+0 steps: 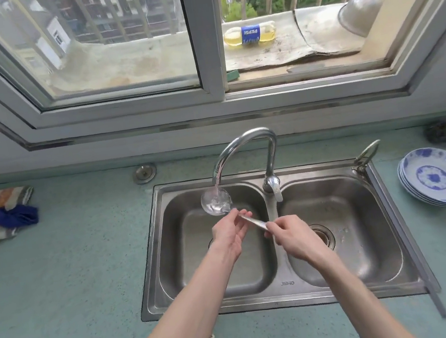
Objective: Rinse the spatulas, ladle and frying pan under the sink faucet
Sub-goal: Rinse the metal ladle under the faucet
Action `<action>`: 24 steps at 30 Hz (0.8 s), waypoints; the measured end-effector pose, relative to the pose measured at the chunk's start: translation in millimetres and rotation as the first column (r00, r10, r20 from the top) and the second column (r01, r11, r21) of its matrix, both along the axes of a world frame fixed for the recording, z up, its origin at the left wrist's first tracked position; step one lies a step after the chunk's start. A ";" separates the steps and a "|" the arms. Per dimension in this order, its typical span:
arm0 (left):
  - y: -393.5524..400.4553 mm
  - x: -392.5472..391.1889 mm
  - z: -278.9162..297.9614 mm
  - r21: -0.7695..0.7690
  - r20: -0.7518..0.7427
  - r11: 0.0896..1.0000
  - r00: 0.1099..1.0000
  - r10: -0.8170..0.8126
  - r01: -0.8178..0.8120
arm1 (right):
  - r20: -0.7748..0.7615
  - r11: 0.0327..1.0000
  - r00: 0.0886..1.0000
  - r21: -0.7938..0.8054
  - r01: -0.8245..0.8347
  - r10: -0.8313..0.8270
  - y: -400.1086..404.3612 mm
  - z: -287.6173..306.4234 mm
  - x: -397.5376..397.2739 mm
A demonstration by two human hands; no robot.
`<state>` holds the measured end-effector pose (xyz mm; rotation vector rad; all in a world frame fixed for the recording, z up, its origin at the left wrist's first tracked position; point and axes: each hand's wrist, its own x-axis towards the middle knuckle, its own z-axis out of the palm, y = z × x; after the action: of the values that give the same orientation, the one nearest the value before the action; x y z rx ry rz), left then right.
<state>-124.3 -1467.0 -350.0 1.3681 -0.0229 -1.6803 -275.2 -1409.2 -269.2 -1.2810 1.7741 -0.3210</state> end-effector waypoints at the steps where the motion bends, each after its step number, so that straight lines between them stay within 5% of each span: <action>1: -5.5 7.1 -1.7 0.010 0.028 1.000 1.000 0.010 -0.011 | -0.004 1.000 1.000 0.000 0.007 -0.007 1.9 1.2 1.7; 6: -31.8 46.3 -13.5 0.008 0.400 0.995 0.912 -0.093 0.098 | -0.012 0.998 0.998 0.001 0.069 -0.069 8.6 4.5 5.7; 9: -46.4 66.7 -14.0 -0.016 0.715 0.948 0.667 -0.212 0.318 | 0.042 0.989 0.989 -0.017 0.145 -0.144 11.5 5.1 6.6; 15: -57.3 76.6 -17.2 -0.019 0.821 0.863 0.500 -0.274 0.505 | -0.038 0.984 0.988 -0.106 0.144 -0.149 15.4 10.1 16.7; 18: -56.0 75.4 -22.6 0.002 0.766 0.852 0.547 -0.338 0.523 | -0.082 0.981 0.985 -0.133 0.138 -0.150 18.3 15.6 17.2; 22: -44.5 69.6 -19.7 -0.055 0.625 0.905 0.721 -0.298 0.421 | -0.031 0.982 0.988 -0.118 0.149 -0.154 22.6 16.0 14.1; 24: -42.3 70.4 -21.8 -0.072 0.674 0.917 0.697 -0.246 0.393 | -0.007 0.983 0.989 -0.114 0.145 -0.147 24.4 14.7 12.8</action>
<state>-54.0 -1509.3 -371.8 1.7952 -0.8784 -1.3214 -262.4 -1384.8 -254.5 -1.2370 1.8904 -0.5026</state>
